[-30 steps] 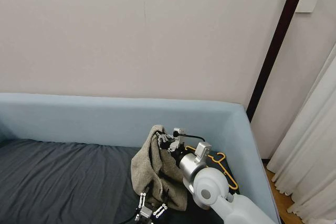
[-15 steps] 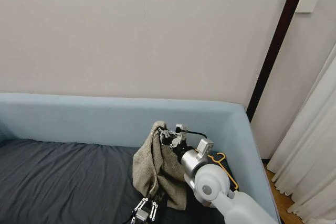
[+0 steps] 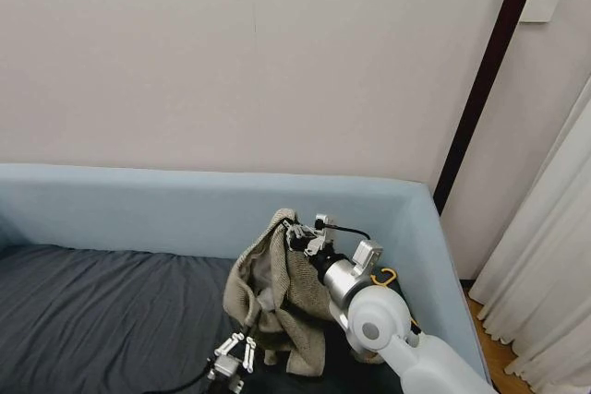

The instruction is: Pick up the clothes from the sofa and hang them on the clothes hanger.

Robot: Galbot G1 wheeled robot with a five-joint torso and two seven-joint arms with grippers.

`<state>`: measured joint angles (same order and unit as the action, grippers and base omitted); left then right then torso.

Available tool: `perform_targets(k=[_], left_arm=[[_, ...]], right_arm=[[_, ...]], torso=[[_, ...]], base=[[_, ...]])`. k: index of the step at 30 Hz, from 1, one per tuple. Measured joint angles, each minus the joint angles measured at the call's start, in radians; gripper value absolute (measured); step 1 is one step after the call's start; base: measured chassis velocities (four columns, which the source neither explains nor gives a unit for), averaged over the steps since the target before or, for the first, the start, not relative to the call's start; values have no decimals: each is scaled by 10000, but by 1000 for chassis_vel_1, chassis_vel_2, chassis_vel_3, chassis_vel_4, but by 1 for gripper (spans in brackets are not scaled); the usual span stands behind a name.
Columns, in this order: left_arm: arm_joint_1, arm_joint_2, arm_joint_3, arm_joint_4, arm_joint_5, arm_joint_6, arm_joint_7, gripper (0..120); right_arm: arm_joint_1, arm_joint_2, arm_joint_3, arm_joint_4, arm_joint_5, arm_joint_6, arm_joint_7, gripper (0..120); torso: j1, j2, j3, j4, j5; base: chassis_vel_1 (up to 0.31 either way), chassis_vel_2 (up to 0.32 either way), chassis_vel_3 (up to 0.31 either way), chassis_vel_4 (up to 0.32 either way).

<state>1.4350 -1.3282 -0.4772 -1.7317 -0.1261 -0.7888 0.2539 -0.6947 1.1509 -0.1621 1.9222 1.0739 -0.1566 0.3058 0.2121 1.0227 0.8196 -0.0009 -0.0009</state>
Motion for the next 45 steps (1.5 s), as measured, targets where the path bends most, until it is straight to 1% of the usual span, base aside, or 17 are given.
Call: perform_targets(k=[2, 3, 4, 5, 8, 14, 17, 22, 26, 27, 30, 33, 34, 37, 39, 42, 45], left_arm=[[136, 1134, -253, -1224, -938, 288, -15, 0], [154, 1277, -300, -1356, -1056, 326, -21, 0], [231, 1904, -537, -1832, -1555, 501, -83, 0], [231, 1904, -537, -1832, -1555, 501, -83, 0], [330, 3609, -1525, -2842, -2906, 1040, -270, 0], [-36, 4939, -2714, -3650, -4136, 1674, -535, 0], [-173, 5445, -3206, -3551, -4502, 1875, -434, 0], [125, 5243, -2856, -2738, -3791, 1717, -222, 0], [207, 4451, -2156, -919, -1863, 1314, -12, 0], [207, 4451, -2156, -919, -1863, 1314, -12, 0], [-87, 3921, -1802, 732, 120, 1063, 273, 0], [-486, 3529, -1619, 1939, 1566, 513, 789, 0], [-486, 3529, -1619, 1939, 1566, 513, 789, 0], [-1088, 2987, -1792, 3116, 3081, -227, 1161, 0], [-1195, 2884, -1814, 3346, 3237, -296, 1165, 0], [-1383, 2585, -1820, 3850, 3318, -267, 959, 0], [-1435, 2439, -1821, 3980, 3318, -218, 918, 0]], right_arm=[[15, -74, 72, -5, -1, 0, 6, 0], [15, -89, 98, -1, 1, 0, 8, 0], [15, -137, 180, 24, 28, 1, 22, 0], [15, -137, 180, 24, 28, 1, 22, 0], [51, -304, 377, 220, 223, -2, 94, 0], [86, -677, 446, 744, 391, -192, 121, 0], [75, -968, 520, 1176, 532, -460, 85, 0], [-115, -1049, 188, 1163, 361, -771, -9, 0], [-232, -565, -956, -412, -840, -574, -447, 0], [-232, -565, -956, -412, -840, -574, -447, 0], [-70, 263, -1700, -2395, -1336, -560, -547, 0], [171, 1018, -2003, -3879, -2036, -537, -919, 0], [171, 1018, -2003, -3879, -2036, -537, -919, 0], [488, 1835, -2216, -5348, -3225, -127, -1321, 0], [554, 1995, -2258, -5654, -3490, 28, -1370, 1], [687, 2404, -2303, -6512, -4537, 1109, -1810, 14], [684, 2402, -2271, -6689, -4944, 1602, -2159, 22]], torso=[[0, 1, 0, -2, -3], [0, 0, 0, -3, -2], [0, 0, 0, -4, -3], [0, 0, 0, -4, -3], [0, 0, 0, -3, 0], [0, 1, 0, -4, 1], [0, 1, 0, -7, 2], [0, 1, 0, -4, -2], [0, 1, 0, 0, -4], [0, 1, 0, 0, -4], [0, 0, 2, -2, -2], [0, 0, 2, -2, -2], [0, 0, 2, -2, -2], [1, 1, 2, -3, -3], [0, 0, 2, -4, 0], [1, 0, 1, -2, -1], [1, 0, 1, -1, 3]], base=[[0, 0, 0, 0], [0, 0, 0, 0], [0, 0, 0, 0], [0, 0, 0, 0], [0, 0, 0, 0], [0, 0, 0, 0], [0, 0, 0, 0], [0, 0, 0, 0], [0, 0, 0, 0], [0, 0, 0, 0], [0, 0, 0, 0], [0, 0, 0, 0], [0, 0, 0, 0], [0, 0, 0, 0], [0, 0, 0, 0], [0, 0, 0, 0], [0, 0, 0, 0]])
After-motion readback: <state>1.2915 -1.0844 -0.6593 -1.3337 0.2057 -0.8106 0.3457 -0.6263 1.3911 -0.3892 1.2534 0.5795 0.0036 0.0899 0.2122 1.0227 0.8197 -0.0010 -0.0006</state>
